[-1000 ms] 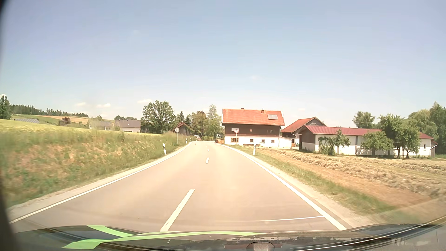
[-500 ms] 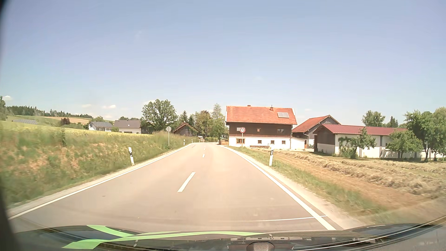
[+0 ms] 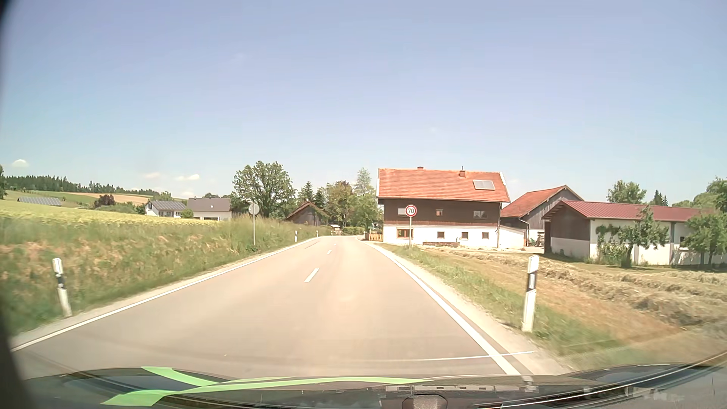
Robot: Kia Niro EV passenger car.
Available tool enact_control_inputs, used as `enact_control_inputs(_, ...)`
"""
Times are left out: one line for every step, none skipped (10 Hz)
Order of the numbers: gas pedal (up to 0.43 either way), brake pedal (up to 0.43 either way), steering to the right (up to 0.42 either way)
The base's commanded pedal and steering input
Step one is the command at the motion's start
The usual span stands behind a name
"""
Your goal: Follow the waypoints while adhering to traffic rules and regulations
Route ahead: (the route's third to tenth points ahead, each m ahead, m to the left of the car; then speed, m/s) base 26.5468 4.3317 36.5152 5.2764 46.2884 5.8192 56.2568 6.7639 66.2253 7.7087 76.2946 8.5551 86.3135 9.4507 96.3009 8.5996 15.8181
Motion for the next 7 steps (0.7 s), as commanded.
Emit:
enact_control_inputs(0.000,0.104,-0.028)
enact_control_inputs(0.000,0.104,-0.028)
enact_control_inputs(0.000,0.110,-0.028)
enact_control_inputs(0.000,0.116,-0.028)
enact_control_inputs(0.000,0.122,-0.028)
enact_control_inputs(0.000,0.122,-0.028)
enact_control_inputs(0.000,0.110,-0.028)
